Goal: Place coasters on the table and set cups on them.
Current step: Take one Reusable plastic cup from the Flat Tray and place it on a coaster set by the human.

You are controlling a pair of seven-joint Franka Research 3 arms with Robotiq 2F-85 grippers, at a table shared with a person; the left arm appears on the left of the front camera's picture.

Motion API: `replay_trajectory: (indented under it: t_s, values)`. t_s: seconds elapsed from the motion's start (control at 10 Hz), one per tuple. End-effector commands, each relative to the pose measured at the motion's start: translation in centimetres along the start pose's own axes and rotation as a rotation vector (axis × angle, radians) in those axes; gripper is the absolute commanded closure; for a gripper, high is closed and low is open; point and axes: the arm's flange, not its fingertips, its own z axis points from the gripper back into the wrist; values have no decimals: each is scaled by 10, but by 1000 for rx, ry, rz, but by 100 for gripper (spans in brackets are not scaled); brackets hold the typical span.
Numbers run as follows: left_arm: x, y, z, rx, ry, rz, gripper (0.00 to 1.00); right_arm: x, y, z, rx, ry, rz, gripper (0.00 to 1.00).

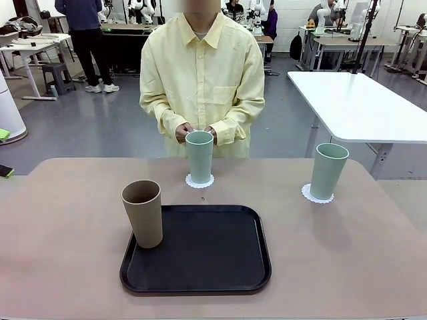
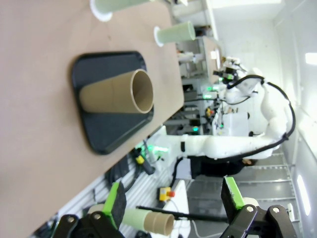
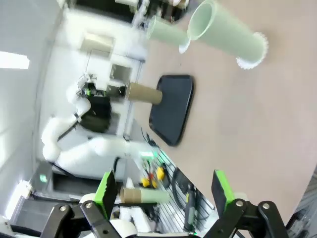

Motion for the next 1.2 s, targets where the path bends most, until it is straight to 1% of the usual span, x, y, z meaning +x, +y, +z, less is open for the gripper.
replay_trajectory:
  t_s: [0.0, 0.1, 0.2, 0.3, 0.6, 0.7, 1.1]
  values:
    - [-1, 0, 0, -8, 5, -19, 0, -4, -20, 7, 116, -109, -57, 0]
    - [-1, 0, 0, -8, 5, -19, 0, -13, -32, 12, 133, -140, -85, 0]
    - [-1, 0, 0, -8, 5, -19, 0, -16, -36, 15, 141, -180, -83, 0]
    - [-1, 0, 0, -8, 5, -19, 0, -17, -36, 17, 165, -187, -56, 0]
    - [-1, 0, 0, -8, 5, -19, 0, -11, -30, 18, 172, -165, -19, 0]
    - [-1, 0, 0, -8, 5, -19, 0, -18, -36, 17, 149, -169, -65, 0]
    - [-1, 0, 0, -8, 5, -19, 0, -18, -36, 17, 149, -169, -65, 0]
